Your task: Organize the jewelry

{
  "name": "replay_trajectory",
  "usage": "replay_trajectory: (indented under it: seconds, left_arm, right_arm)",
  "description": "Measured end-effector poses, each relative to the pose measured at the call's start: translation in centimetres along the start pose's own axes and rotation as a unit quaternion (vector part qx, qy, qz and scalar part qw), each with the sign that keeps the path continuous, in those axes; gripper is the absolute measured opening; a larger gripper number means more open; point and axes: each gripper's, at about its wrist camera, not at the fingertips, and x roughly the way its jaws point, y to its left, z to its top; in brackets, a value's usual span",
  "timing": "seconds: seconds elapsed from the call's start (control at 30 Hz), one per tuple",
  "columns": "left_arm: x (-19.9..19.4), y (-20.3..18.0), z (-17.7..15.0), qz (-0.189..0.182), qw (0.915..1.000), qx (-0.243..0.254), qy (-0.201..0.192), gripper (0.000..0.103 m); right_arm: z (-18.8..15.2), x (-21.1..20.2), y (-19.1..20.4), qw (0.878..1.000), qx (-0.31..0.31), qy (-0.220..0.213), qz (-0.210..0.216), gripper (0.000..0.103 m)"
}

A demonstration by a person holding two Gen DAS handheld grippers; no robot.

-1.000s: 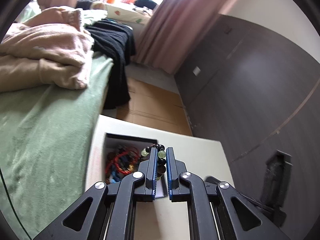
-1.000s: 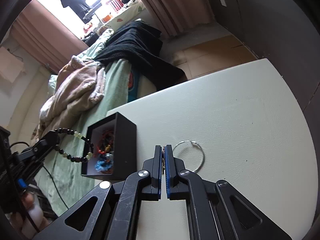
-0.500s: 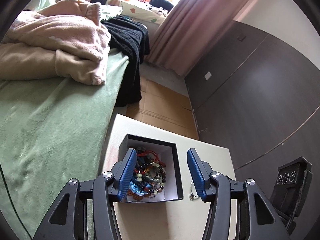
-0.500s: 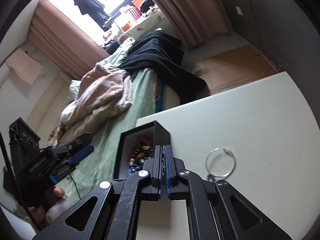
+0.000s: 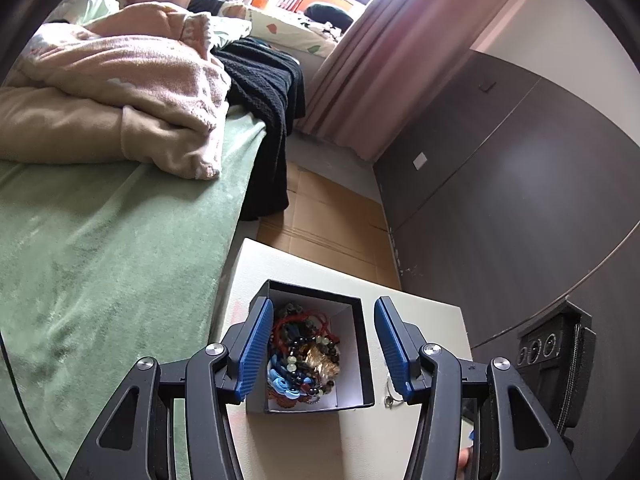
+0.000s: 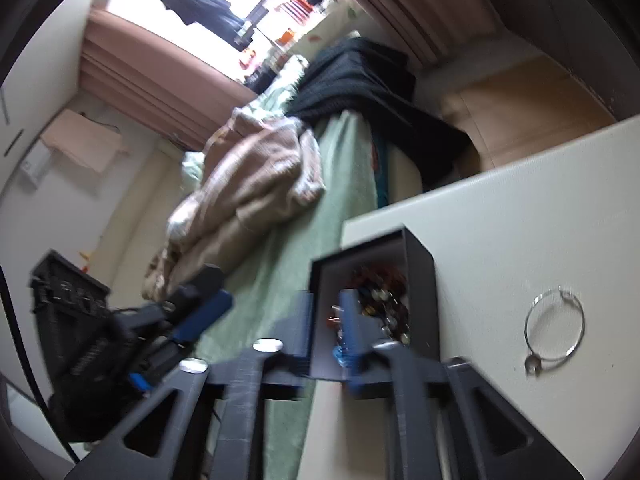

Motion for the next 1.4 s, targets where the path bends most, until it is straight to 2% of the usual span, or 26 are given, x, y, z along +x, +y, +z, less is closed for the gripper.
replay_trajectory:
  seconds: [0.03, 0.17, 0.3, 0.57, 0.83, 0.9, 1.13, 1.4]
  left_arm:
    - [0.0, 0.0, 0.0, 0.000, 1.0000, 0.000, 0.000, 0.054]
    - [0.3, -0.6, -0.3, -0.006, 1.0000, 0.003, 0.004, 0.054]
    - [0.7, -1.7, -0.8, -0.006, 0.9997, 0.021, 0.010, 0.054]
    - [1.5, -4.8, -2.5, -0.021, 0.9971, 0.070, 0.021, 0.054]
    - [3.4, -8.4, -4.9, -0.020, 0.9904, 0.125, 0.055, 0.054]
    - [4.2, -9.5, -5.7, -0.016, 0.9867, 0.146, 0.069, 0.053]
    - [6.5, -11.6, -8.7, -0.003, 0.9733, 0.198, 0.115, 0.041]
    - [9.1, -13.2, -11.5, 0.014, 0.9589, 0.239, 0.152, 0.032]
  right_arm:
    - [-0.1, 0.1, -0.3, 1.000, 0.006, 0.001, -0.010, 0.054]
    - [-0.1, -1.2, -0.6, 0.999, -0.005, -0.008, -0.043, 0.055]
    - [-0.2, -3.5, -1.4, 0.998, -0.004, -0.024, -0.063, 0.075]
    - [-1.0, -7.4, -4.3, 0.992, 0.017, -0.027, -0.119, 0.075]
    - [-1.2, -9.9, -7.0, 0.988, 0.041, -0.024, -0.146, 0.075]
    - [-1.2, -10.7, -7.6, 0.987, 0.048, -0.026, -0.151, 0.075]
    - [-1.1, -13.7, -9.8, 0.983, 0.071, -0.042, -0.162, 0.075]
    - [-1.0, -16.2, -11.7, 0.979, 0.091, -0.055, -0.172, 0.075]
